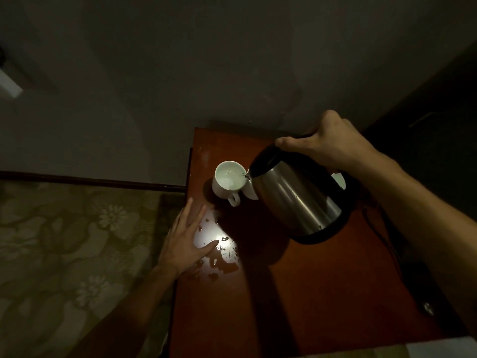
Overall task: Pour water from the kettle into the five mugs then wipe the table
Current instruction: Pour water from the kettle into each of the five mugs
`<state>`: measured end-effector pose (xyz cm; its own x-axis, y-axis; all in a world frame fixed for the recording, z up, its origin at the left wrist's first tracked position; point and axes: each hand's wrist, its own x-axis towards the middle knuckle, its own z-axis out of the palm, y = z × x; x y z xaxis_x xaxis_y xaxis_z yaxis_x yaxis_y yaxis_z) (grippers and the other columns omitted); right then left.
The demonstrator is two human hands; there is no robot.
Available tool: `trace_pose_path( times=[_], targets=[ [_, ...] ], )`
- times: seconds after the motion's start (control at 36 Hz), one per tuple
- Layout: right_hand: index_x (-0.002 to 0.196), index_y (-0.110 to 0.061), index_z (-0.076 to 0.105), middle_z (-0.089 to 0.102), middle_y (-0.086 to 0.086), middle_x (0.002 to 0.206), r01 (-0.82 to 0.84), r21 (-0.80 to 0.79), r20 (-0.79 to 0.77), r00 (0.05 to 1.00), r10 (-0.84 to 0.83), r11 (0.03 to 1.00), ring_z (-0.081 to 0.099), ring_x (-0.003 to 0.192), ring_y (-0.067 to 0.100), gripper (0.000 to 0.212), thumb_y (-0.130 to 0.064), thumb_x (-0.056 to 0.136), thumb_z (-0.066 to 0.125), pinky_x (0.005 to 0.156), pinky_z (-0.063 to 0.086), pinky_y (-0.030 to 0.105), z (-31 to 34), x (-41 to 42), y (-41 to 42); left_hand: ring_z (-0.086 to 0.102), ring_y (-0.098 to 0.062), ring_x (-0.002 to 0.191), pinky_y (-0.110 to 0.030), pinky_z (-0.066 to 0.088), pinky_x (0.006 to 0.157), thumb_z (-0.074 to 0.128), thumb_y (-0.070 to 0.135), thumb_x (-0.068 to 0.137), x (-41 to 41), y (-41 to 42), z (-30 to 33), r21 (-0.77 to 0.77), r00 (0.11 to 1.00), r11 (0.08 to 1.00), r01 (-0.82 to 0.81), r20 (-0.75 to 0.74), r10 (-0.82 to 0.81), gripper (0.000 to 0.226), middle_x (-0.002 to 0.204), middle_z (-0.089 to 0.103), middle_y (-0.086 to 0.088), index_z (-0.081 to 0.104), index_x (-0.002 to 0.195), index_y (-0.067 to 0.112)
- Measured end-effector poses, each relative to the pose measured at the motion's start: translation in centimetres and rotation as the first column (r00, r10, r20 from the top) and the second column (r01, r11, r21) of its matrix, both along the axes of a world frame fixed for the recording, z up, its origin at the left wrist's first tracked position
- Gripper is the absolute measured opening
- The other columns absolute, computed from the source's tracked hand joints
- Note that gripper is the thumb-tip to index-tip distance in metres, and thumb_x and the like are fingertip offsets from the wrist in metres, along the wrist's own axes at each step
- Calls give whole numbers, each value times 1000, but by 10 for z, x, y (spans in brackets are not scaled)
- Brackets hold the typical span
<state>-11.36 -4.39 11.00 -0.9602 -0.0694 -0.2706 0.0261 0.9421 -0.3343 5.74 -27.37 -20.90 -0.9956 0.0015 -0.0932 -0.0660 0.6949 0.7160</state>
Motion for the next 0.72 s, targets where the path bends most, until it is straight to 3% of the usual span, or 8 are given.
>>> trace_pose_path(
  times=[0.17, 0.33, 0.53, 0.72],
  targets=[
    [119, -16, 55, 67, 4, 101, 0, 8, 4, 1000, 0, 1000, 67, 79, 21, 69, -66, 82, 84, 59, 48, 30, 0, 4, -1, 3, -21, 158, -66, 32, 116, 50, 84, 74, 0, 1, 3, -4, 1000, 1000, 4, 27, -4, 104, 167, -23, 21, 10, 162, 45],
    [131, -20, 61, 72, 6, 112, -1, -38, 18, 1000, 1, 999, 72, 86, 24, 80, -74, 76, 84, 59, 51, 30, -3, 2, 0, 5, -20, 158, -64, 34, 116, 53, 83, 75, 0, 1, 3, 1, 1000, 1000, -2, 8, 2, 104, 168, -20, 20, 9, 161, 47],
    [121, -16, 63, 72, 7, 105, -2, -7, 23, 1000, 2, 1000, 72, 84, 25, 73, -71, 78, 84, 62, 53, 33, -5, 1, -1, 3, -19, 158, -62, 33, 117, 53, 82, 74, 0, 1, 4, -2, 1000, 1000, -1, 10, 1, 104, 167, -22, 21, 6, 160, 48],
    [135, -21, 59, 71, 4, 116, -8, -18, 20, 1000, 9, 1000, 73, 97, 24, 84, -72, 75, 84, 85, 66, 47, -5, 1, -3, 4, -21, 158, -65, 31, 117, 51, 84, 74, -1, 1, 1, -4, 1000, 1000, 1, 18, 0, 105, 167, -23, 20, 9, 162, 46]
  ],
)
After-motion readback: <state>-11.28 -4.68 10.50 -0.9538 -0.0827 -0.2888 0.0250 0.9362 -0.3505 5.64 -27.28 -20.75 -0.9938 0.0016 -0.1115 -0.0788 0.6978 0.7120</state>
